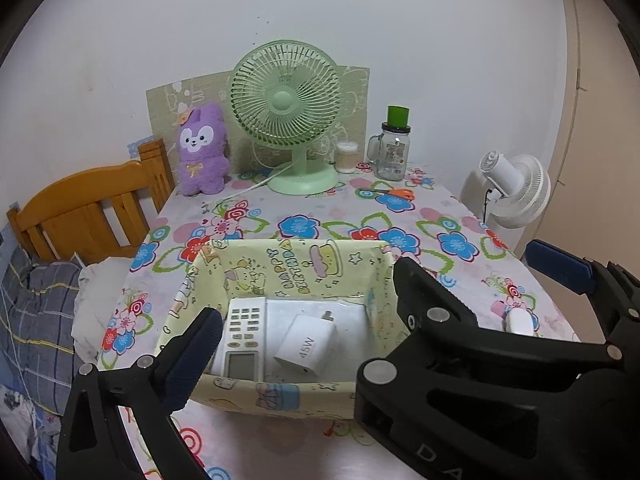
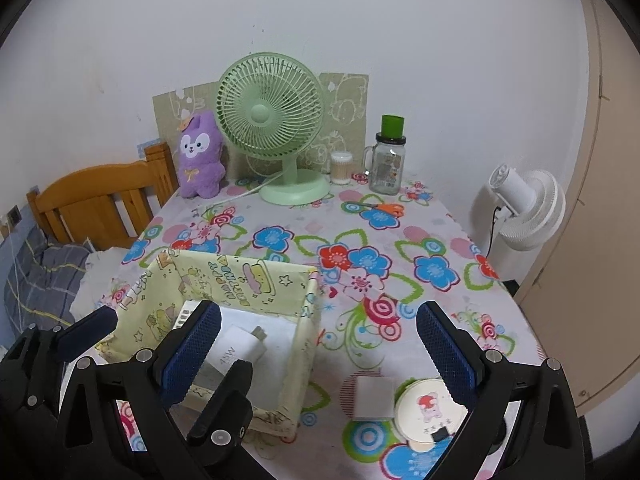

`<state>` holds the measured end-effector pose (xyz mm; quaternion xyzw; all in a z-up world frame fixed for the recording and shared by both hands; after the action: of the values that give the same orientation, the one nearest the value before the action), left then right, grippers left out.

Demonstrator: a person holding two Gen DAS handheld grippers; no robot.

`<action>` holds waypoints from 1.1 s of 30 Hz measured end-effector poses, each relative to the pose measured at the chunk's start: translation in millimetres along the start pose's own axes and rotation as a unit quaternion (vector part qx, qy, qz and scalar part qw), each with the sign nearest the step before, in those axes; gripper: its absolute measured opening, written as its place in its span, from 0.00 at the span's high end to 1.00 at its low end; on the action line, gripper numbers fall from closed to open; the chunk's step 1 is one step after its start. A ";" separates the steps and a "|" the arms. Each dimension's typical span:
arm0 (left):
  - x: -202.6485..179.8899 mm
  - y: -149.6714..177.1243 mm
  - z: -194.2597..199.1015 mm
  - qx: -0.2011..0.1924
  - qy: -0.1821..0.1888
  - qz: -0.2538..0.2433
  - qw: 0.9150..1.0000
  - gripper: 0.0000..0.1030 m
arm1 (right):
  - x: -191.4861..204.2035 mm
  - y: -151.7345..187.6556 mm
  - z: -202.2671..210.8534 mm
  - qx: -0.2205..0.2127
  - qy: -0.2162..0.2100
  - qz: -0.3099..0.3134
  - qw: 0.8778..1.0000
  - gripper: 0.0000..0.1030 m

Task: Organize rigid objects
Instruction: 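Withdraw both open tools up and away from the yellow box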

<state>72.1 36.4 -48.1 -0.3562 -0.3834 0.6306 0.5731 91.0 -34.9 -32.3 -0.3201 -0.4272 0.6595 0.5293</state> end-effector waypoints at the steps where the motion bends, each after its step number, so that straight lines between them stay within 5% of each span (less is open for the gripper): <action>1: -1.9 -0.3 0.8 -0.001 0.000 -0.001 1.000 0.00 | -1.9 -0.2 1.4 -0.001 0.000 0.001 1.000 0.03; 33: -77.7 15.7 11.1 -0.009 0.019 -0.011 1.000 0.00 | -78.2 21.6 27.3 0.004 0.034 -0.020 0.999 0.02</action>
<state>62.1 -42.6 -56.3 -0.3691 -0.3814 0.6142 0.5840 76.4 -118.7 -42.4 -0.3314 -0.4133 0.6389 0.5579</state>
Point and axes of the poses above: each gripper's, at about its wrist camera, not at the fingertips, and z roughly against the way its jaws point, x to its left, y to its underside, the point moved 3 cm from there along -z, roughly the way its jaws point, and after that the axes turned 12 degrees about -x, right-handed, at the moved point
